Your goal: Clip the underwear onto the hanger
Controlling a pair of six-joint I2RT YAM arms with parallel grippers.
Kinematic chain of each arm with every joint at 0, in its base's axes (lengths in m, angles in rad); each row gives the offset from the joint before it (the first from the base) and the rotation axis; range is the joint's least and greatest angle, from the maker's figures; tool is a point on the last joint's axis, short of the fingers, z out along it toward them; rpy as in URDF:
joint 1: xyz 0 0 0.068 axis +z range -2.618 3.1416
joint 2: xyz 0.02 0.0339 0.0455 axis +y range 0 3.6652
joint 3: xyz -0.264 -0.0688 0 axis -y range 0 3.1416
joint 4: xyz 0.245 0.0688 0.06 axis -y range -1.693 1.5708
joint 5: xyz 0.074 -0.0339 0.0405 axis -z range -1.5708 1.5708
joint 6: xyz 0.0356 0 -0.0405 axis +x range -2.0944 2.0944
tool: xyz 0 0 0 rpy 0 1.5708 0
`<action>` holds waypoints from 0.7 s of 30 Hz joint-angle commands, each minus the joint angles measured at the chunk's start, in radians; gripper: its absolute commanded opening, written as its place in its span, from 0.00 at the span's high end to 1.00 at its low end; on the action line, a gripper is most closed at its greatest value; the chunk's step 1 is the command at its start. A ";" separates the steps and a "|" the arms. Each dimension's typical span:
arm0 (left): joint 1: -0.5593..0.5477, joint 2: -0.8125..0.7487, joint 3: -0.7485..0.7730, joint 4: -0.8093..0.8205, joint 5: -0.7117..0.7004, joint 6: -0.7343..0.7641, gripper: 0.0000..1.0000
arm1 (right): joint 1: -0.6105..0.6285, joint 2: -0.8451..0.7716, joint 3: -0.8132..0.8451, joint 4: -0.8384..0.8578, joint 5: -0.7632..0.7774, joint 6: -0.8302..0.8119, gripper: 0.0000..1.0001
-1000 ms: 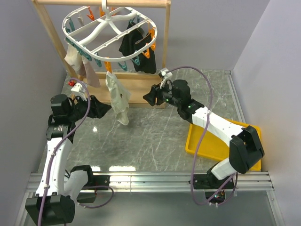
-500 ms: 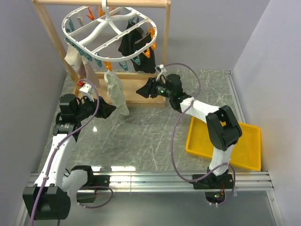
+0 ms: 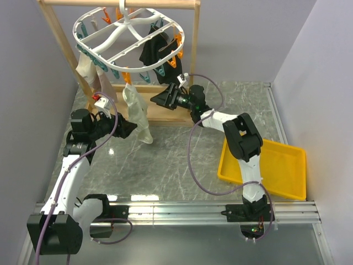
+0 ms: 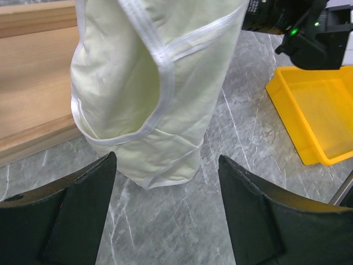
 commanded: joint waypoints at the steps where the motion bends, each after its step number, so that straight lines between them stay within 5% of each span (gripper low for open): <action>1: -0.002 0.009 0.033 0.034 0.037 -0.004 0.20 | -0.002 0.042 0.045 0.139 -0.008 0.191 0.05; 11: -0.002 0.055 0.077 0.048 0.042 -0.053 0.19 | 0.017 0.215 0.141 0.212 0.061 0.439 0.01; 21: -0.002 0.061 0.096 0.037 0.054 -0.070 0.18 | 0.035 0.293 0.171 0.259 0.094 0.522 0.00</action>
